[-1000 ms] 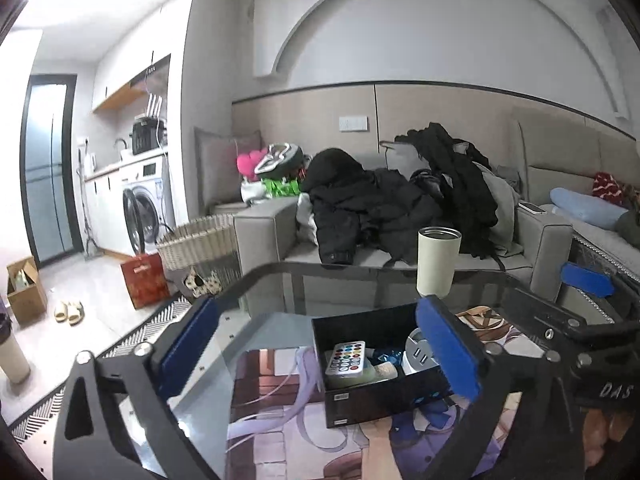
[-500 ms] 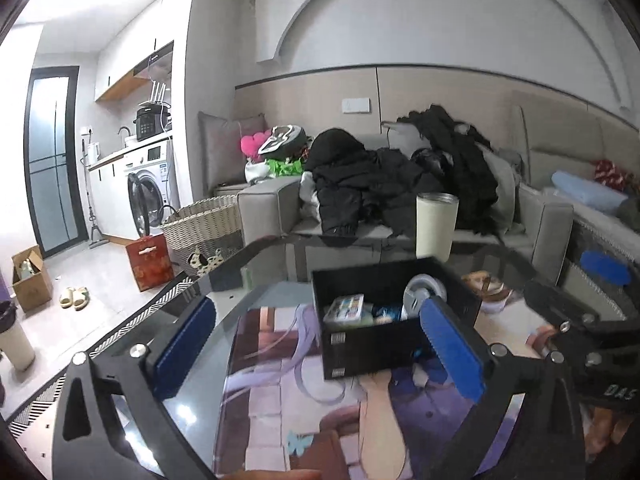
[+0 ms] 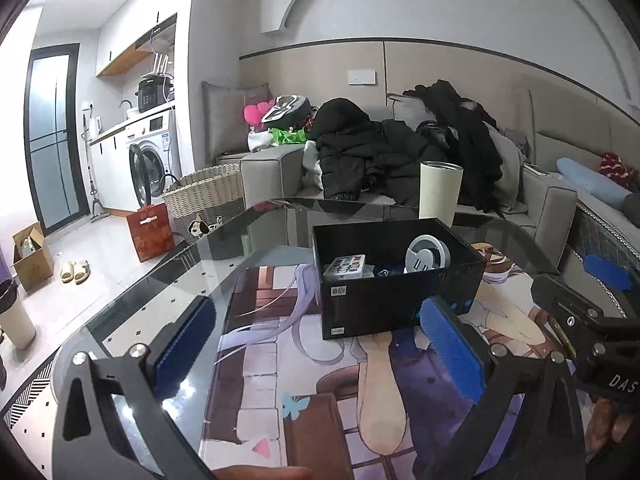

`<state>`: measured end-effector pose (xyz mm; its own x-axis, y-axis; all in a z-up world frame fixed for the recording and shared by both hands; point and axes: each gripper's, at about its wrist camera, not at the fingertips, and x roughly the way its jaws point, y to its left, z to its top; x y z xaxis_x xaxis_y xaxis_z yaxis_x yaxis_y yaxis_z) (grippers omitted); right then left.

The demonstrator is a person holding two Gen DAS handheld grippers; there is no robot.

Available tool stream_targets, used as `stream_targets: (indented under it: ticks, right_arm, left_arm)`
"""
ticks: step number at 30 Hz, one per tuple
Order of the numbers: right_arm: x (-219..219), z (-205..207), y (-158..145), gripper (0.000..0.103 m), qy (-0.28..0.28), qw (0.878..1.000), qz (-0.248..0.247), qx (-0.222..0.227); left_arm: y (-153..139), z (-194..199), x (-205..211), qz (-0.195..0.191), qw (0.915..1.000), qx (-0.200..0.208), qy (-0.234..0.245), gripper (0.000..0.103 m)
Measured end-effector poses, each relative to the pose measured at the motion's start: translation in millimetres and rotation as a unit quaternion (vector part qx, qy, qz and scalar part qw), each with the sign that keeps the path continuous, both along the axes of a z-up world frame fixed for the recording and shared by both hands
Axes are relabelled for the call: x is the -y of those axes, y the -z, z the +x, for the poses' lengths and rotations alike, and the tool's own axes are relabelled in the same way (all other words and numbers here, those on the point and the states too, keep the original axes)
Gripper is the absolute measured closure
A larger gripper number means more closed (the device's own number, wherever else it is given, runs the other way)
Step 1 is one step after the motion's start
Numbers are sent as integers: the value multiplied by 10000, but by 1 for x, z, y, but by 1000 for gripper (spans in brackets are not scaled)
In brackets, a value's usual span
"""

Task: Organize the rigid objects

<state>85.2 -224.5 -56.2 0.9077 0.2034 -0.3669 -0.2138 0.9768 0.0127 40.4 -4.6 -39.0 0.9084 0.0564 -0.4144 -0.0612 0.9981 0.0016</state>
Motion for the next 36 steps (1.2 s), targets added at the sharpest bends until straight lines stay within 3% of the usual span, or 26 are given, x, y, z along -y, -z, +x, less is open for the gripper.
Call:
stream_targets:
  ticks: [36]
  right_arm:
    - [-8, 5, 4, 1, -99, 9998, 11, -176]
  left_arm:
    - [1, 1, 3, 33, 9999, -142, 78, 0]
